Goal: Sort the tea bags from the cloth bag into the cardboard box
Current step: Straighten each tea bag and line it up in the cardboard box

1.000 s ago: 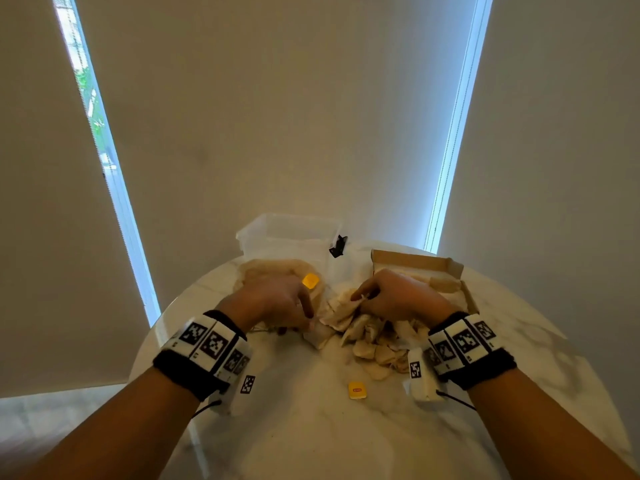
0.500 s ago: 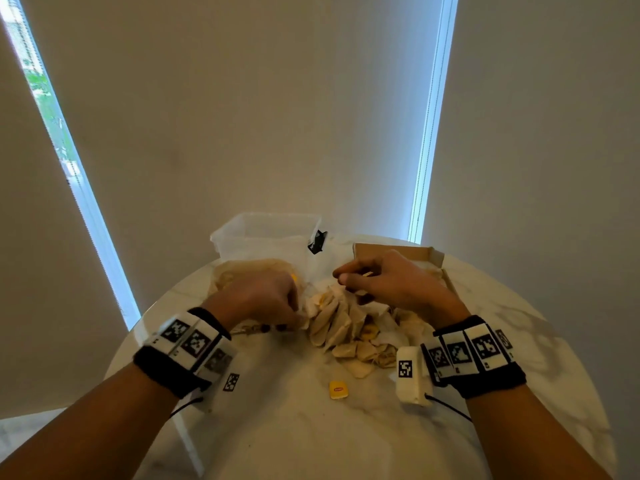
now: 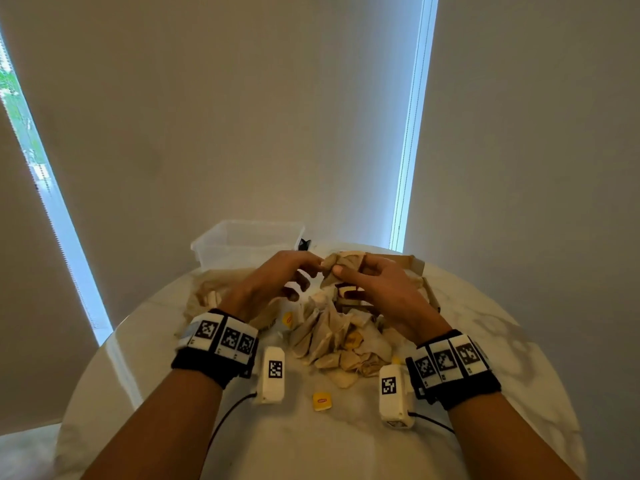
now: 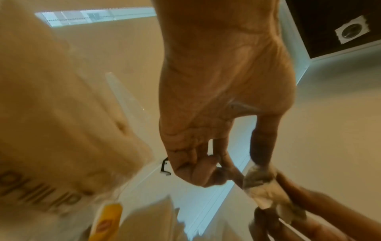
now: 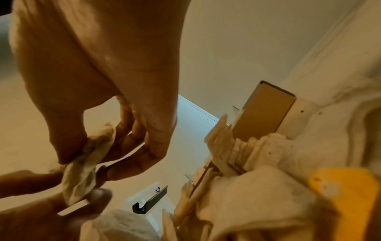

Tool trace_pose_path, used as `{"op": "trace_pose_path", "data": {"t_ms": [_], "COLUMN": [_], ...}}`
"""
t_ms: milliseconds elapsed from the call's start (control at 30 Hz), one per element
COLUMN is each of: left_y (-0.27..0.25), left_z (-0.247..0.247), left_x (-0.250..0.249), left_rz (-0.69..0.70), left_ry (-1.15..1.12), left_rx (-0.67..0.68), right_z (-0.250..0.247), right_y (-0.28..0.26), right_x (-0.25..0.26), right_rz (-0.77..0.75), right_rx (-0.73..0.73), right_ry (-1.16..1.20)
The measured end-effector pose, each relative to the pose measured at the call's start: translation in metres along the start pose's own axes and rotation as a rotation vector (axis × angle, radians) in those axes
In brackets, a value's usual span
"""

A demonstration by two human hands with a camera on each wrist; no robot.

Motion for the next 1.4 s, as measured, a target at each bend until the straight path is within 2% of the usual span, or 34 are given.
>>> {"op": "trace_pose_path", "data": {"t_ms": [100, 167, 267, 467, 567, 667, 867, 933, 1000, 1133, 1267, 1400], "left_y": [0.003, 0.001, 0.002, 0.004, 0.003, 0.002, 0.003, 0.003, 0.000, -0.006, -0.007, -0.003], "left_z": [0.013, 0.020, 0.017, 0.006, 0.005, 0.006, 0.009, 0.011, 0.014, 0.018, 0.018, 0.016], "left_x": [0.008, 0.010, 0.016, 0.031, 0.033, 0.036, 0.041, 0.040, 0.037, 0.033, 0.035, 0.039], "left_rz": [0.020, 0.058, 0.136, 0.136, 0.138, 0.141, 0.117, 0.118, 0.140, 0.192, 0.168, 0.123], "left_ry": [-0.218, -0.196, -0.184, -0.463, -0.531, -0.518, -0.461, -0.451, -0.406, -0.226, -0.248, -0.304], "left_rx": [0.084, 0.115, 0.022, -0.075, -0.085, -0.075, -0.073, -0.034, 0.008, 0.005, 0.007, 0.002], "right_z": [0.000, 0.002, -0.001, -0.012, -0.002, 0.010, -0.001, -0.003, -0.003, -0.001, 0.001, -0.002], "right_y": [0.000, 0.000, 0.002, 0.003, 0.002, -0.002, 0.002, 0.002, 0.001, 0.000, 0.000, 0.003], "right_x": [-0.006, -0.012, -0.018, -0.015, -0.020, -0.024, -0.030, -0.031, -0.030, -0.025, -0.026, -0.033], "right_rz": [0.032, 0.068, 0.111, 0.087, 0.114, 0.163, 0.091, 0.094, 0.097, 0.089, 0.141, 0.210], "right_rx": [0.010, 0.025, 0.013, -0.121, -0.051, 0.033, -0.074, -0.079, -0.082, -0.067, -0.020, -0.063], "right_ry": [0.004, 0.003, 0.057, 0.398, 0.457, 0.492, 0.236, 0.206, 0.192, 0.176, 0.201, 0.248]}}
Point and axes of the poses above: each hand's wrist, its own y-axis towards the middle knuckle, its own z-axis out of the palm, x = y × z, the point moved 7 cm from there along y, towards the middle knuckle, and after that the axes turned 10 degrees about -z, right-handed, at the moved point
